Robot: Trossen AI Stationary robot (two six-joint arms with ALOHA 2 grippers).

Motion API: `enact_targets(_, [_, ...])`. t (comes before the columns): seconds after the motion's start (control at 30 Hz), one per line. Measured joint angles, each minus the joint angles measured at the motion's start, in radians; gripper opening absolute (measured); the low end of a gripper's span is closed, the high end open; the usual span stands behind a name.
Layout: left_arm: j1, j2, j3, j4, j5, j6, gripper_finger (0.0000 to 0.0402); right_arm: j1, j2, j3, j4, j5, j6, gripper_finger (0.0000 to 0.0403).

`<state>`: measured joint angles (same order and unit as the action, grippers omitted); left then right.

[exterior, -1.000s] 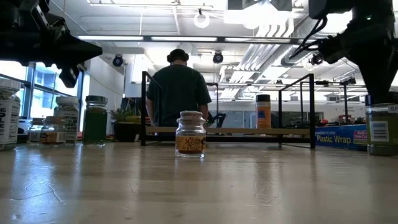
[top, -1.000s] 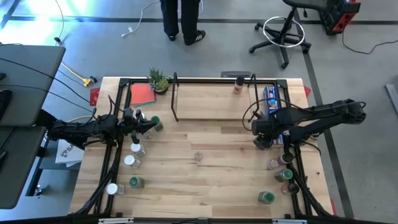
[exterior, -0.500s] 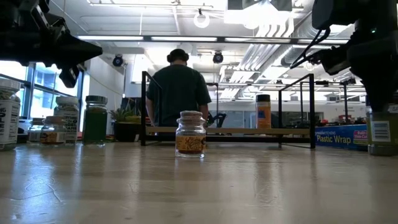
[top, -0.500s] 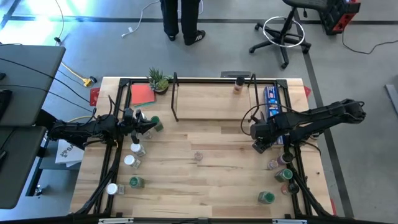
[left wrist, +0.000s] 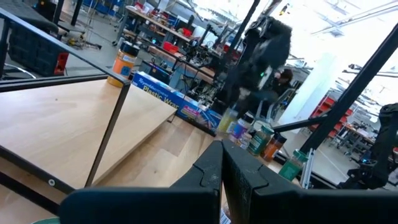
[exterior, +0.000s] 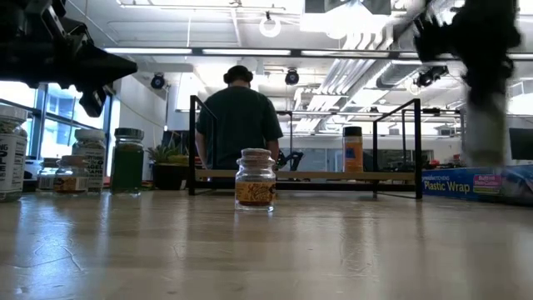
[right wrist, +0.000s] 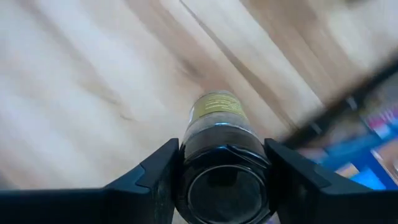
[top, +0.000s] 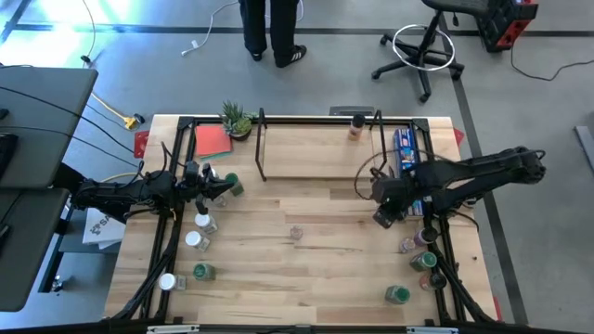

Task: Shelf spices
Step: Put the black green seasoning bottle on the shelf, aligned with the black orange seasoning bottle

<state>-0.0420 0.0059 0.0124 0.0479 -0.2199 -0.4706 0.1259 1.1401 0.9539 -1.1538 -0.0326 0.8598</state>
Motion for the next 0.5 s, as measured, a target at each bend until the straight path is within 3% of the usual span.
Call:
enact_targets(0.2, [0.0, 0.0, 0.0, 0.0, 0.0, -0.002, 0.0001, -0.141, 0.138, 0.4, -0.051, 0.045, -0.056, 0.0189])
enact_targets(0.37, [0.0, 0.0, 0.0, 0.001, 0.0, -0.046, 0.0001, -0.322, 0.377, 0.7, -0.187, 0.063, -0.298, 0.0189])
enact_targets(0.5, [0.0, 0.0, 0.0, 0.002, 0.0, -0.053, 0.0001, -0.422, 0.547, 0.832, -0.284, 0.182, -0.523, 0.0189])
